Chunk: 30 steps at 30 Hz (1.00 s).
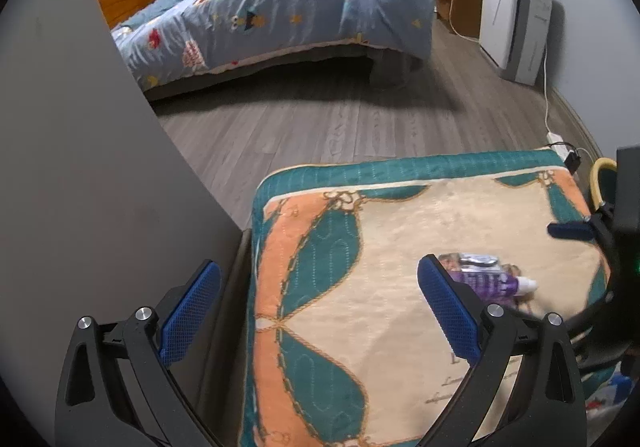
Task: Collect trash
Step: 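Move both tools back over the purple spray bottle and blister pack, then grasp the purple spray bottle with the right tool while the left tool grasps the silver blister pack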
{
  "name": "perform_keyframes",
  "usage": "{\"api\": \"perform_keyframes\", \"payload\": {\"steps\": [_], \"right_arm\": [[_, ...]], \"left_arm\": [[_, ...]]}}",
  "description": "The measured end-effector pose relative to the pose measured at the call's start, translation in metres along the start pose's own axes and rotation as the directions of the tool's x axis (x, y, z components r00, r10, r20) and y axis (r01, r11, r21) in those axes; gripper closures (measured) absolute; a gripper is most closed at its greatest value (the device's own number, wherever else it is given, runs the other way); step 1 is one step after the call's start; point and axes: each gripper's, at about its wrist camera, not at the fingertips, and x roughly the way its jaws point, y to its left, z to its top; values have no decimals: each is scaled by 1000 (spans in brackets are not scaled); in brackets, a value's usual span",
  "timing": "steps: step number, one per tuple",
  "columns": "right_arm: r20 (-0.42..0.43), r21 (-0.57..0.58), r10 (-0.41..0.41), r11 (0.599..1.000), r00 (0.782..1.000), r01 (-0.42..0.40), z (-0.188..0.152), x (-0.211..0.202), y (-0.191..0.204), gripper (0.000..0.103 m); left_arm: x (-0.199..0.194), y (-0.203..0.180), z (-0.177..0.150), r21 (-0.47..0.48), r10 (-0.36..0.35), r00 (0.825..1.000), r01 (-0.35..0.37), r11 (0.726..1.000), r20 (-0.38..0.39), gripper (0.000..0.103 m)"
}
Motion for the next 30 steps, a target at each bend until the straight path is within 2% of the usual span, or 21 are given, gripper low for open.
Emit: {"api": "perform_keyframes", "payload": {"steps": [6, 11, 13, 15, 17, 20, 23, 25, 30], "right_arm": [[-80, -101, 12, 995, 997, -20, 2, 33, 24, 40], [-128, -125, -24, 992, 992, 8, 5, 52, 29, 43], [-144, -143, -43, 989, 989, 23, 5, 58, 33, 52], [-180, -117, -17, 993, 983, -5, 7, 64, 33, 64], [-214, -55, 38, 997, 976, -51, 7, 69, 31, 68], [-213, -13, 78, 996, 974, -83, 10, 71, 34, 68], [-185, -17, 53, 998, 981, -57, 10, 73, 37, 63], [-188, -3, 54, 998, 981, -56, 12, 74, 38, 69], [-178, 34, 91, 996, 980, -87, 18, 64, 29, 70]], "left_arm": [[11, 5, -1, 1, -15, 1000, 15, 1000, -27, 5], [16, 7, -5, 6, -18, 999, 18, 1000, -45, 5], [17, 10, -5, -3, -26, 998, 26, 1000, -49, 5], [18, 13, -6, -13, -32, 998, 32, 999, -51, 5], [18, 15, -5, -21, -35, 998, 34, 999, -55, 5], [19, 17, -5, -34, -44, 997, 42, 999, -61, 5], [20, 18, -5, -36, -44, 997, 42, 998, -63, 5], [21, 18, -6, -34, -39, 997, 37, 999, -64, 5], [23, 16, -8, -28, -34, 997, 32, 999, -66, 5]]}}
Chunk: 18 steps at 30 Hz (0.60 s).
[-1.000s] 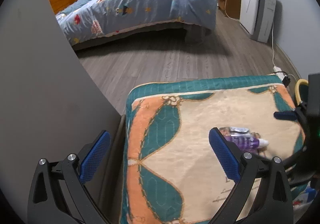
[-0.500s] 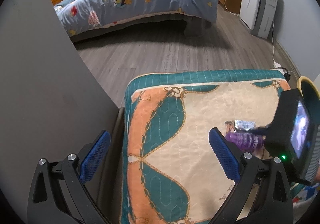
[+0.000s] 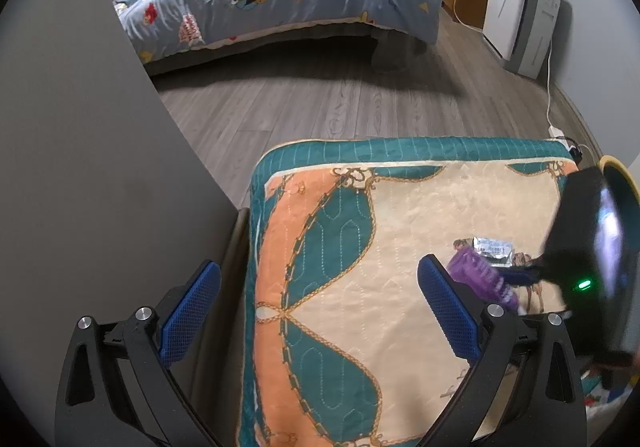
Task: Collect trash
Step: 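Grasp the purple spray bottle with the right tool while the left tool grasps the silver blister pack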
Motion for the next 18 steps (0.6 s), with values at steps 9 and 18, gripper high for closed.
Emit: {"api": "perform_keyframes", "payload": {"steps": [9, 18], "right_arm": [[53, 136, -55, 990, 997, 48, -9, -58, -64, 71], [16, 257, -121, 960, 993, 113, -26, -47, -122, 71]], "left_arm": [[16, -33, -10, 70, -21, 1000, 22, 997, -11, 5], [52, -102, -23, 145, -128, 988, 140, 980, -89, 5]]}}
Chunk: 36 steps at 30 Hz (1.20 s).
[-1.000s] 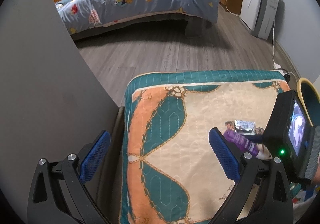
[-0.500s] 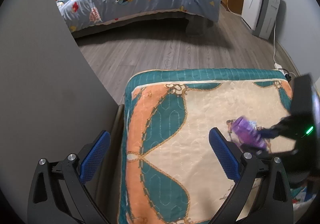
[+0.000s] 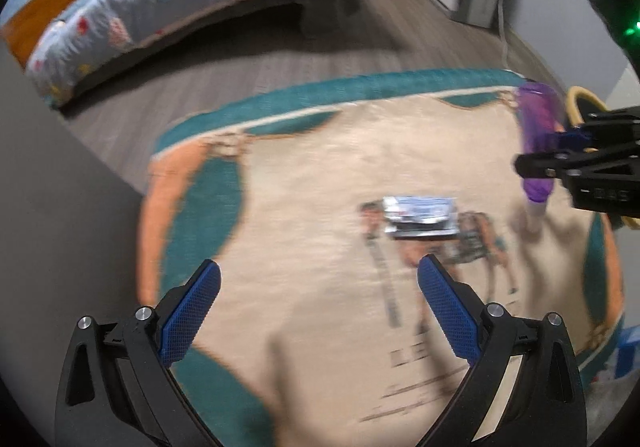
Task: Collect trash
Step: 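Grasp the purple spray bottle with the right tool while the left tool grasps the silver blister pack, then carry the spray bottle and blister pack over the bin with both tools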
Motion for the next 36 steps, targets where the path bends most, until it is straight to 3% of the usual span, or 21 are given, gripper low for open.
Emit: {"api": "perform_keyframes", "payload": {"steps": [7, 10, 12, 18, 27, 30, 36], "right_arm": [[-21, 69, 13, 998, 1000, -12, -4, 27, -14, 69], [-2, 73, 27, 997, 1000, -27, -8, 21, -16, 61], [16, 89, 40, 995, 999, -41, -10, 14, -22, 56], [25, 144, 75, 986, 997, -78, -12, 12, -37, 54], [12, 119, 60, 991, 998, -61, -10, 18, -23, 53], [9, 89, 36, 995, 999, -37, -9, 21, -12, 37], [-2, 47, -11, 999, 1000, 11, -7, 29, 5, 32]], "left_arm": [[32, -36, 8, -18, -51, 999, 51, 999, 18, 7], [42, -48, 9, 8, -52, 999, 52, 999, 5, 8], [49, -52, 10, 13, -58, 998, 58, 998, -1, 13], [54, -55, 13, 10, -72, 997, 72, 997, 13, 44], [51, -28, 6, -53, -26, 1000, 26, 998, -9, 45], [51, -9, 4, -104, -4, 1000, 2, 995, -21, 45], [51, 17, -2, -167, 8, 1000, -12, 986, -20, 44]]}}
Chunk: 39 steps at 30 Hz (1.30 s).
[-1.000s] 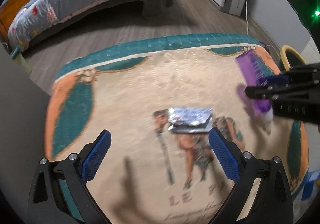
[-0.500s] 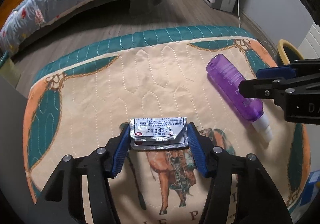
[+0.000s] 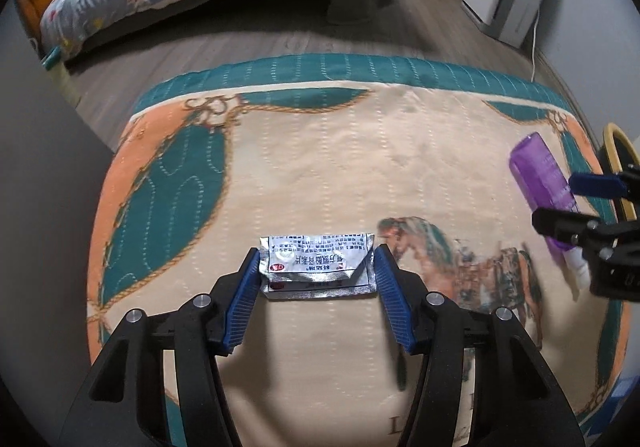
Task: Collect trash
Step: 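Carry the spray bottle and blister pack over the bin with both tools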
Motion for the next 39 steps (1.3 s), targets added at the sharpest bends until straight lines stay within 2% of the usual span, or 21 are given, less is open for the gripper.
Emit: {"api": "perform_keyframes", "payload": {"steps": [1, 4, 9, 11, 13, 16, 17, 19, 21, 23, 29, 39], "right_arm": [[-3, -3, -5, 1000, 1000, 5, 0, 2, 2, 32], [-7, 9, -4, 1000, 1000, 4, 2, 4, 3, 31], [-25, 17, -10, 1000, 1000, 11, 1, 9, 3, 27], [-28, 15, -30, 999, 999, 30, 0, 11, 1, 27], [-32, 45, -31, 998, 999, 32, -1, 14, -4, 26], [-32, 75, -18, 997, 999, 20, -3, 16, -9, 28], [-33, 72, -31, 997, 999, 34, -3, 17, -8, 37], [-27, 58, -56, 997, 998, 57, -4, 17, -7, 47], [-18, 49, -56, 997, 998, 56, -4, 15, -6, 65], [-19, 39, -60, 997, 998, 61, -5, 14, -4, 71], [-29, 22, -16, 1000, 999, 17, -8, 4, 2, 72], [51, 77, 2, 997, 999, -6, -10, -50, -26, 72]], "left_arm": [[0, 1, -1, -1, -7, 1000, 7, 1000, 2, 43], [-1, 0, -4, 8, -33, 999, 33, 999, 11, 23], [3, -10, -9, 72, -17, 999, 15, 997, 35, 22], [3, -9, -9, 70, -22, 999, 18, 997, 49, 21], [4, -11, -8, 74, -19, 998, 15, 997, 56, 21], [4, -9, -7, 82, -14, 998, 9, 997, 67, 32], [3, -8, -6, 77, -10, 997, 5, 997, 70, 39], [2, -6, -6, 65, -5, 997, 1, 998, 74, 44], [2, -6, -6, 63, -1, 997, -4, 998, 77, 44], [1, -9, -7, 72, 6, 997, -12, 997, 80, 44], [-3, -18, -5, 90, 5, 997, -11, 996, 76, 45], [-31, -49, 6, 128, -35, 990, 17, 992, 139, 45]]}}
